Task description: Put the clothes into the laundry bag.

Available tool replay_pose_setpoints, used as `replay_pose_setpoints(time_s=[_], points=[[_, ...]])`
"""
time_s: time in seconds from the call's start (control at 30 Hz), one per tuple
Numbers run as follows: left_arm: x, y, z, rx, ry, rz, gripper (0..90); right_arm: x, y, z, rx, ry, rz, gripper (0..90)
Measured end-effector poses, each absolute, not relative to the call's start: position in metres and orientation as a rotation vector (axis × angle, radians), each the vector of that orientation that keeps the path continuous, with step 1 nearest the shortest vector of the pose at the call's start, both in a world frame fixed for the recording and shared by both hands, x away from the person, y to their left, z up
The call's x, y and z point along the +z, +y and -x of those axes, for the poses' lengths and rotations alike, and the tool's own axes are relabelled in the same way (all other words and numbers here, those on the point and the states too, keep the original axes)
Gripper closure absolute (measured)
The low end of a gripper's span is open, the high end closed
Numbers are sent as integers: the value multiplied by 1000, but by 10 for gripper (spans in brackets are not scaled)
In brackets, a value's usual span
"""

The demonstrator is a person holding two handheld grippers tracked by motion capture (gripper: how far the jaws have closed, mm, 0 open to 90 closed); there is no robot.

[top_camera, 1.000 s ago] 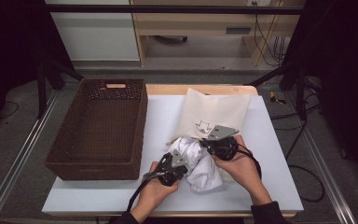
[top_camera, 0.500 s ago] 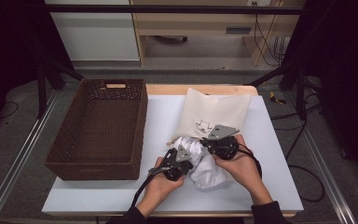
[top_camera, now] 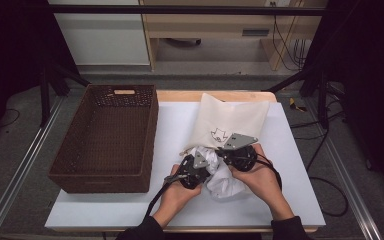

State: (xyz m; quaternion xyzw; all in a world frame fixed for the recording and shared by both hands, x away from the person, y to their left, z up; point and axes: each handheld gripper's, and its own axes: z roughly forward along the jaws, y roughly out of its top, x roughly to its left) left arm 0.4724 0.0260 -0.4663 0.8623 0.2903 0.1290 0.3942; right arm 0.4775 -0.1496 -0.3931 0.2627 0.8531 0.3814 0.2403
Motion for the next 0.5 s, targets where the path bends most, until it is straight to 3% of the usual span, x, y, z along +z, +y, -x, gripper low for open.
replay_pose_setpoints(time_s=[0.5], points=[[-470,20,-487,342,793,-2120,900,-392,-155,-474,1036,2339,-724,883]])
